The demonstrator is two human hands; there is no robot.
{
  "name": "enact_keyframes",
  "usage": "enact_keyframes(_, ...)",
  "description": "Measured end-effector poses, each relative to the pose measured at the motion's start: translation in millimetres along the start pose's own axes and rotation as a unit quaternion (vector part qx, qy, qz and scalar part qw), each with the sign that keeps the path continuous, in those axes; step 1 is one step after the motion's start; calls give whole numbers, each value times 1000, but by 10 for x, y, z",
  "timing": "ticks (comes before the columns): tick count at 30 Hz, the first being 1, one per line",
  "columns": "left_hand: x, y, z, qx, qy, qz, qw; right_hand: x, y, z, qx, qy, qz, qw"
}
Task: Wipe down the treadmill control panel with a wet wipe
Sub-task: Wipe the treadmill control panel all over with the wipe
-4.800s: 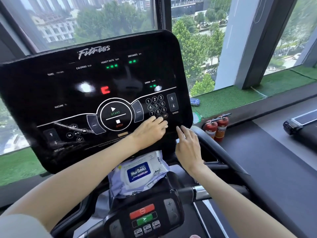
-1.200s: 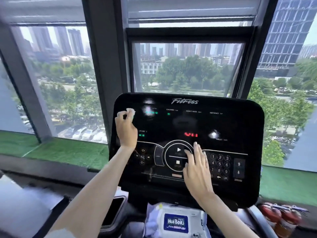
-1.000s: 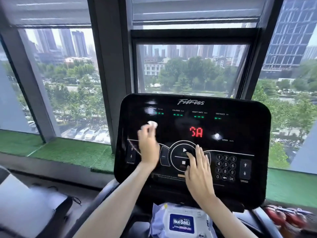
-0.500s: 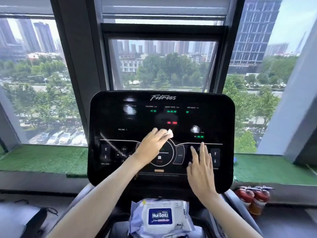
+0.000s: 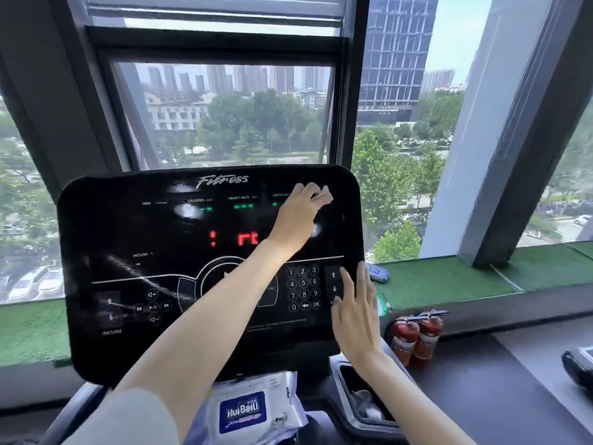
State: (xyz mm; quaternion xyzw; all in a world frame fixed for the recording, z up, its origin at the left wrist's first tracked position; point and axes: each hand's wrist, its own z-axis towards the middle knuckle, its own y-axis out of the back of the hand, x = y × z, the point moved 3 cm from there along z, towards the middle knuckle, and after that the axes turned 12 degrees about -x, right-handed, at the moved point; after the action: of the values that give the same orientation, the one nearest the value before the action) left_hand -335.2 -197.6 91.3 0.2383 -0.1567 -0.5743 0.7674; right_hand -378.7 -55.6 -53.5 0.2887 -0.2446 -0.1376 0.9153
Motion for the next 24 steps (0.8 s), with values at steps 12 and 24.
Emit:
enact_keyframes(12,-176,-11,-1244,180,-336,-45,923,-110,51,-277,4,-62,9,998)
enact_keyframes(24,-261,-128,-1325,160,-246,-19,956,-65,50,-416,40,-73,-11,996)
